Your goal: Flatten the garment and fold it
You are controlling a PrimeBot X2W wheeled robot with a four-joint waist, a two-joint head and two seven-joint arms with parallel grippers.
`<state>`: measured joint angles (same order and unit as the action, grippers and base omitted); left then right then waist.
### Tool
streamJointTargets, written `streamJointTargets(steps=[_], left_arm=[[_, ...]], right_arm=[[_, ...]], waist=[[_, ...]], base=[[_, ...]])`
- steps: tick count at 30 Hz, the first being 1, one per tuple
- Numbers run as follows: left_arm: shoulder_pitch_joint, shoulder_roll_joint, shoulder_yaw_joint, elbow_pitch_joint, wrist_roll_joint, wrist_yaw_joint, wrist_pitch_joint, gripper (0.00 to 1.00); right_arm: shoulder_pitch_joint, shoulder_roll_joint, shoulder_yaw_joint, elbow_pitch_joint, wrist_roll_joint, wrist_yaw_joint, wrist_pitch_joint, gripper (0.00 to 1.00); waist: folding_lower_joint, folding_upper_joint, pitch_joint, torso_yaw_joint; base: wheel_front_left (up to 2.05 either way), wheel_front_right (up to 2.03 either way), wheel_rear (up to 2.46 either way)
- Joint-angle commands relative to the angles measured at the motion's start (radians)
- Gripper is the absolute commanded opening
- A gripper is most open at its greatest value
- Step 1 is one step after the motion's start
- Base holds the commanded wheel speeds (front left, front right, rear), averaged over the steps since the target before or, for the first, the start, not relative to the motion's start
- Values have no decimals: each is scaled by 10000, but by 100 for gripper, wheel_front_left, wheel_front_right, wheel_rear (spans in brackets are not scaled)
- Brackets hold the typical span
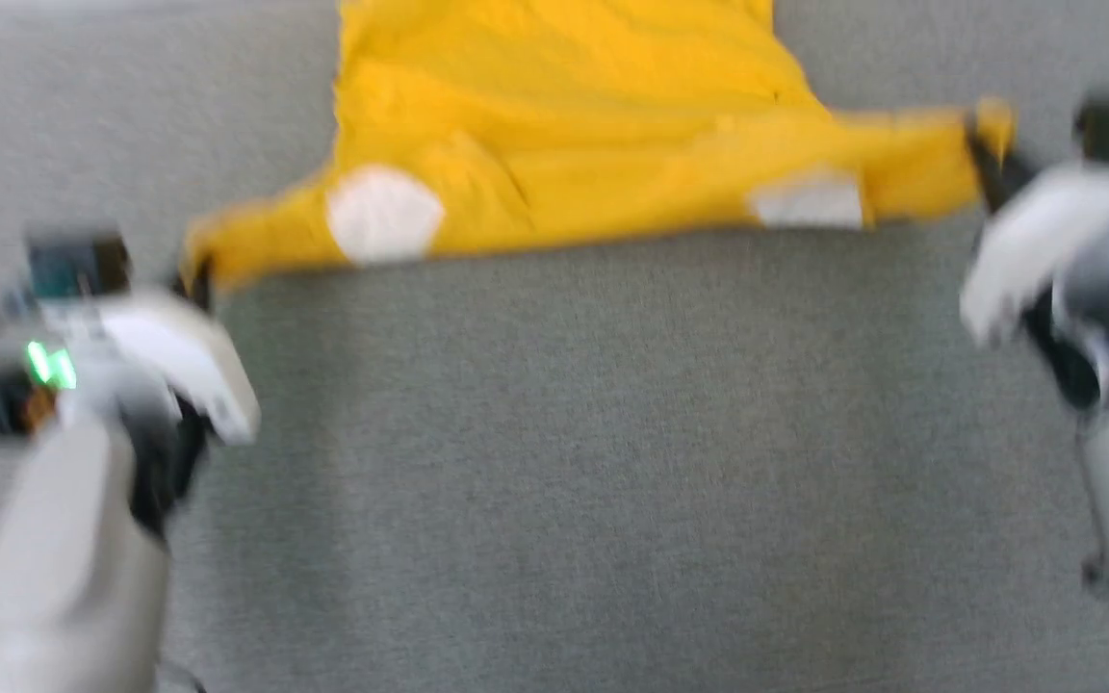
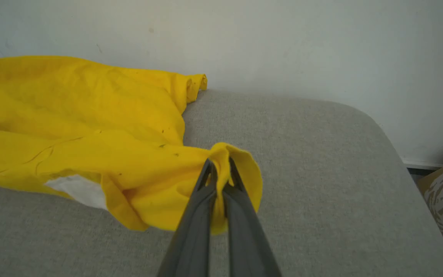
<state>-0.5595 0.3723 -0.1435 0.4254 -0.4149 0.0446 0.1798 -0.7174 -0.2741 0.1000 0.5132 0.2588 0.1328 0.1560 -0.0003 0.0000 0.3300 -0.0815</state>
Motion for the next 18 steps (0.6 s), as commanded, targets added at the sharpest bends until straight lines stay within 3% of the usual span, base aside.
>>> streamJointTargets(steps=[1,10,18], left_arm=[[644,-127,110,-324,-266,27,168,0],[4504,-654,234,-2347,-1345,530,1309,0],[6494,-983,244,-2861,-1796,915,1638,0]], right_arm=[[664,-35,-201,-329,179,-21,148,0],[4766,1046,-2462,-2815,206,-21,1466,0],[6814,2109,-4062,-3911,-223,-21,2355,0]], waist=[[3,0,-1078,443],[3,0,-1751,702],[3,0,-2181,909]], base=[[0,0,0],[0,0,0],[0,0,0]])
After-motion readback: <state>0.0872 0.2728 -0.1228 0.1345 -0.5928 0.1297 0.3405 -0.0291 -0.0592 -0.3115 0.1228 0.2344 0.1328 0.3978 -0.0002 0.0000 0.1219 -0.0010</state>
